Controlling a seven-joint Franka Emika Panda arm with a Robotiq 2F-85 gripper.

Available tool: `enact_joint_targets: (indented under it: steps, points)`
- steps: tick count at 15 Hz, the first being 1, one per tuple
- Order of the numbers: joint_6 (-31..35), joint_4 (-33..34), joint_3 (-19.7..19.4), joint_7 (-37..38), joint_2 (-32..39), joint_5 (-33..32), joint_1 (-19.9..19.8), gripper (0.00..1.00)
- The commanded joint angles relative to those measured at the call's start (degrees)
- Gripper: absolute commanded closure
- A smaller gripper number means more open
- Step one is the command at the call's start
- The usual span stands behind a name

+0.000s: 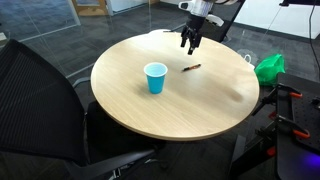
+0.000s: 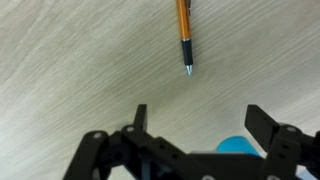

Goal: Remove the pen from the cup

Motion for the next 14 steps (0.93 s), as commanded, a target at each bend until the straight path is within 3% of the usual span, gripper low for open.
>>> enact_joint_targets:
  steps: [1,6,7,14]
  points:
    - [2.9,-8.0,1.0,2.2,-8.9,-1.4,-0.2,0.0]
    - [3.3,-12.7,0.6,2.5,-15.2,-1.1,0.8,0.0]
    - [1.3,-8.7,0.9,0.7,-11.4,-0.3,0.0,0.0]
    - [1.5,-10.9,0.7,0.9,-13.6,-0.2,0.4,0.0]
